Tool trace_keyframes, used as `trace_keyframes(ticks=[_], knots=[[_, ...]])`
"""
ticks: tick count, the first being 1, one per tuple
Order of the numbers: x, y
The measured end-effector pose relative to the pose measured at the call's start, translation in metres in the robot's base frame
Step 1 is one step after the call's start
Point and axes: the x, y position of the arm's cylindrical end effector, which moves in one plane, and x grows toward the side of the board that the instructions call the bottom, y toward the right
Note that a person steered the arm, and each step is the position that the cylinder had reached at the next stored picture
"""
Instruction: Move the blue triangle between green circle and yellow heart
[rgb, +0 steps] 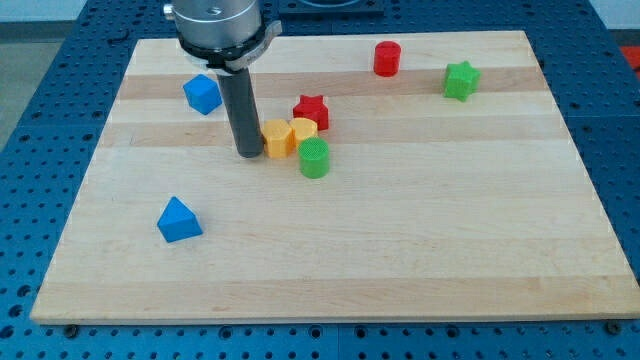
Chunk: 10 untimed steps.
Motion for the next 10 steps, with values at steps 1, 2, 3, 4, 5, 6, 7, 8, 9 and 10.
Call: trace_keyframes(ticks=[1, 2, 3, 4, 5, 6, 7, 8, 9, 10], knots=[[0.000, 0.000], [-0.001, -0.035], [0.012, -0.082], [0.059, -0.117], [0.107, -0.120], [0.132, -0.111], [0.132, -0.096], [0.132, -0.078], [0.128, -0.055], [0.112, -0.051]])
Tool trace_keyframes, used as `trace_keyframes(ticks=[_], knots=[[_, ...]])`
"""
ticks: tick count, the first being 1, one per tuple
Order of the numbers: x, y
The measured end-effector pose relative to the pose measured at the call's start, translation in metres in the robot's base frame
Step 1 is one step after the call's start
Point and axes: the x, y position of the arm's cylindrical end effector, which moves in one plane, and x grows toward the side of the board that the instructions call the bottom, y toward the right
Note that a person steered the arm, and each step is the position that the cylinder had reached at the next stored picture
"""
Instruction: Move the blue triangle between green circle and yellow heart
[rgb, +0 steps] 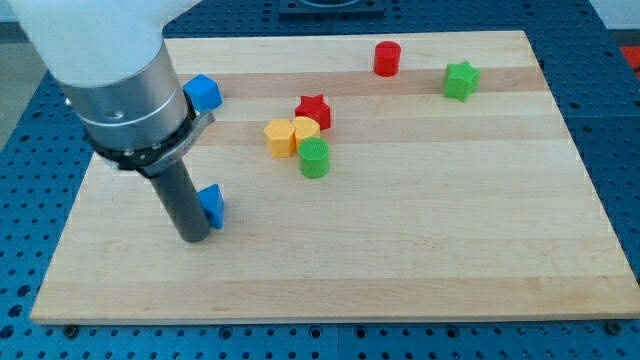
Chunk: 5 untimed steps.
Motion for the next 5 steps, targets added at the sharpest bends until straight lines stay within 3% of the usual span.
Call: trace_keyframes(ticks=[3, 5], knots=[[-0.020, 0.027], [-0.054, 0.012]])
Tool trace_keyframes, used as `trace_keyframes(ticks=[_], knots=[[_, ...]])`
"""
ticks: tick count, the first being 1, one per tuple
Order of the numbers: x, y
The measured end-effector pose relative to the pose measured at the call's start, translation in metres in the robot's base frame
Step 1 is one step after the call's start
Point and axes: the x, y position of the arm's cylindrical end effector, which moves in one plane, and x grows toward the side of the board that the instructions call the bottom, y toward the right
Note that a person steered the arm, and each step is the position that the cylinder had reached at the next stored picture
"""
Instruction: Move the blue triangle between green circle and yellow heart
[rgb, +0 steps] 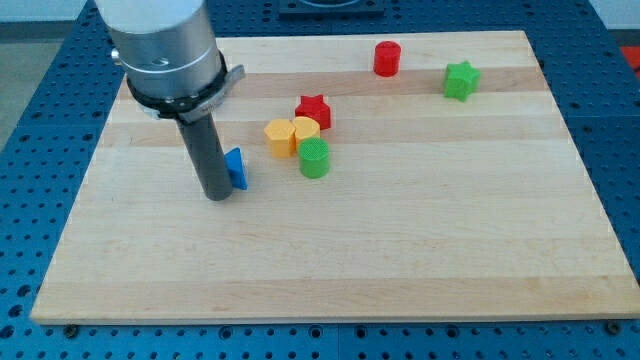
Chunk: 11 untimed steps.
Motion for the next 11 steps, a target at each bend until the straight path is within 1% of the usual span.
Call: trace_keyframes(ticks=[2, 4, 5, 6, 7, 8, 10, 11], knots=[[-0.026, -0.017], [-0.006, 0.020], [-0.006, 0.021], [-0.014, -0.006], [-0.028, -0.018], [-0.030, 0.005], [-0.028, 0.076], [-0.028, 0.091]])
